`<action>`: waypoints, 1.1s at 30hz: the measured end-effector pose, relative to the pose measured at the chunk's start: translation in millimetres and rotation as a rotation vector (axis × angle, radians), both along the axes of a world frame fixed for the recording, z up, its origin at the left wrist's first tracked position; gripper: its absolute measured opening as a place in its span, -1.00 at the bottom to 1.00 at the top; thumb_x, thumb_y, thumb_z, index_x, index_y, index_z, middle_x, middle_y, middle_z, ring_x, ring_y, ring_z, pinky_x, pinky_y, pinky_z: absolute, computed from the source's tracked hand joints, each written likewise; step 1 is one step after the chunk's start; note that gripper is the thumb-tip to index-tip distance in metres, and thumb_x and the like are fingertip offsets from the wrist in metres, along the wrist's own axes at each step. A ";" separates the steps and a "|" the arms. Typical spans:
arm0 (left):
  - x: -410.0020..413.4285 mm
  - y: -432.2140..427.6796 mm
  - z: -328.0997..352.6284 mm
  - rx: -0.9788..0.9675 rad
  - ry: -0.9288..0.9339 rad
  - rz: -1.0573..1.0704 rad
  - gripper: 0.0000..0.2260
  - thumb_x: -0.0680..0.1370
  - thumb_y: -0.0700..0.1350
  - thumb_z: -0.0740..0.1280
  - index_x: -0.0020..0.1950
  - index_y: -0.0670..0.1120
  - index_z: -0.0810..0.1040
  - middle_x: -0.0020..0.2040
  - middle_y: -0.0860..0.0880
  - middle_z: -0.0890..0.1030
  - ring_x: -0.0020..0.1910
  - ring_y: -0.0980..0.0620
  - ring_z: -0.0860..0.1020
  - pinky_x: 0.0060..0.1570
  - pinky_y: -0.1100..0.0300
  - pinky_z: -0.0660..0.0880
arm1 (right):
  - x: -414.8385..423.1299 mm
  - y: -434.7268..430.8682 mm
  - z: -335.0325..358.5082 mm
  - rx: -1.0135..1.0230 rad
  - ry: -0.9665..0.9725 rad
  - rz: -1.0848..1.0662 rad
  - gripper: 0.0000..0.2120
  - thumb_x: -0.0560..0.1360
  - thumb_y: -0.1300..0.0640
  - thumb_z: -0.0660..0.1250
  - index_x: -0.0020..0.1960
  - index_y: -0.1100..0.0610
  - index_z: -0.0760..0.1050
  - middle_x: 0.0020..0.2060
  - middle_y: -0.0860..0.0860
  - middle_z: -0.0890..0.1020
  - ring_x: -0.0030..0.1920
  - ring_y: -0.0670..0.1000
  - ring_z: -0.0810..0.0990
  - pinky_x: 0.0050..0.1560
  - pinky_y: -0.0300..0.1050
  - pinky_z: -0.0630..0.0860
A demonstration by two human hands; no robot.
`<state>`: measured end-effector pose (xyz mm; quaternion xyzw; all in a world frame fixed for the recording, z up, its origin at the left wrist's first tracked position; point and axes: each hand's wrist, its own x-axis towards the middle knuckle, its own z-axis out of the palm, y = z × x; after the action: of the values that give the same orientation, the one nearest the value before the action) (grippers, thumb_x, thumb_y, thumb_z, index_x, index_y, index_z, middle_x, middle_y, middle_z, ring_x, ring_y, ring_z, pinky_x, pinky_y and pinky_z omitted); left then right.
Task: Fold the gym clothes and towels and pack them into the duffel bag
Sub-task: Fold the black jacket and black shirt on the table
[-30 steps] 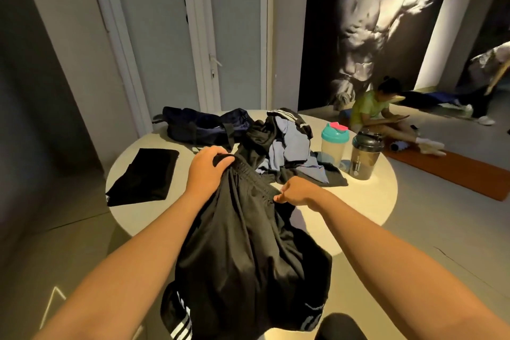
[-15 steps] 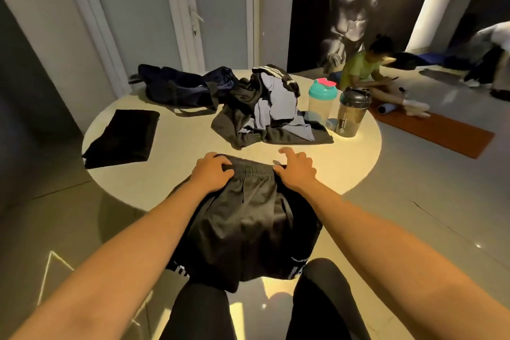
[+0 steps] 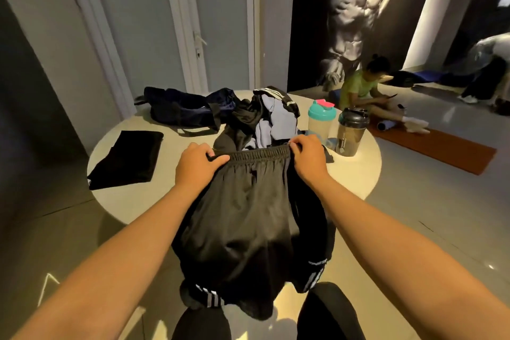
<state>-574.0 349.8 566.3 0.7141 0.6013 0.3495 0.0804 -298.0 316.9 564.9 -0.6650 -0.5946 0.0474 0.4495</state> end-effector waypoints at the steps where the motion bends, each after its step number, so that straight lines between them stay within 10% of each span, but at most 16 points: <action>1: 0.2 0.3 3.9 0.012 -0.019 0.013 -0.62 0.48 0.25 0.44 -0.14 -0.05 0.48 -0.04 -0.04 0.46 -0.05 -0.07 0.46 -0.11 0.05 0.44 | -1.7 3.3 3.5 -0.029 -0.010 -0.007 -0.85 0.63 0.19 0.24 -0.03 0.17 0.57 0.04 0.19 0.55 -0.04 0.12 0.50 -0.02 -0.10 0.36; 10: -6.6 -1.1 -21.2 -0.210 0.096 -0.018 -0.77 0.51 0.00 0.38 0.08 -0.03 0.42 0.18 -0.11 0.30 0.26 -0.18 0.26 0.20 0.07 0.28 | -7.4 -10.2 -25.6 -0.272 0.046 0.058 -0.86 0.54 0.42 0.15 -0.08 0.22 0.40 -0.14 0.21 0.50 -0.14 0.14 0.42 -0.17 -0.07 0.24; 15: -6.8 -9.2 -49.3 -0.200 0.219 0.050 -0.86 0.60 -0.01 0.31 0.16 0.05 0.49 0.32 -0.15 0.36 0.31 -0.24 0.30 0.29 -0.10 0.31 | -8.7 -28.2 -52.4 -0.324 0.131 0.166 -0.61 0.57 0.20 0.38 0.39 0.15 0.45 0.29 0.23 0.51 0.28 0.21 0.49 0.25 -0.05 0.38; 20: 15.1 -26.6 -72.8 -0.142 0.357 0.027 -0.70 0.62 0.10 0.27 0.34 0.09 0.46 0.57 -0.10 0.16 0.52 -0.21 0.08 0.47 -0.16 -0.06 | -18.1 -41.5 -75.1 -0.409 0.042 0.236 -0.45 0.57 0.09 0.39 0.51 0.06 0.30 0.38 0.24 0.40 0.34 0.26 0.41 0.35 0.05 0.33; 33: -8.2 -31.9 -73.9 -0.251 0.235 0.025 -0.72 0.62 0.05 0.25 0.25 -0.04 0.53 0.35 -0.15 0.34 0.38 -0.17 0.25 0.34 -0.07 0.34 | -13.6 -48.0 -71.1 -0.291 -0.057 -0.037 -0.71 0.57 0.30 0.24 0.27 0.25 0.50 0.23 0.24 0.41 0.14 0.29 0.49 0.14 -0.07 0.38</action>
<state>-582.1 317.8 492.3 0.7268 0.6544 0.1868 0.0934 -311.6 268.8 493.8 -0.7351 -0.5817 0.1060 0.3318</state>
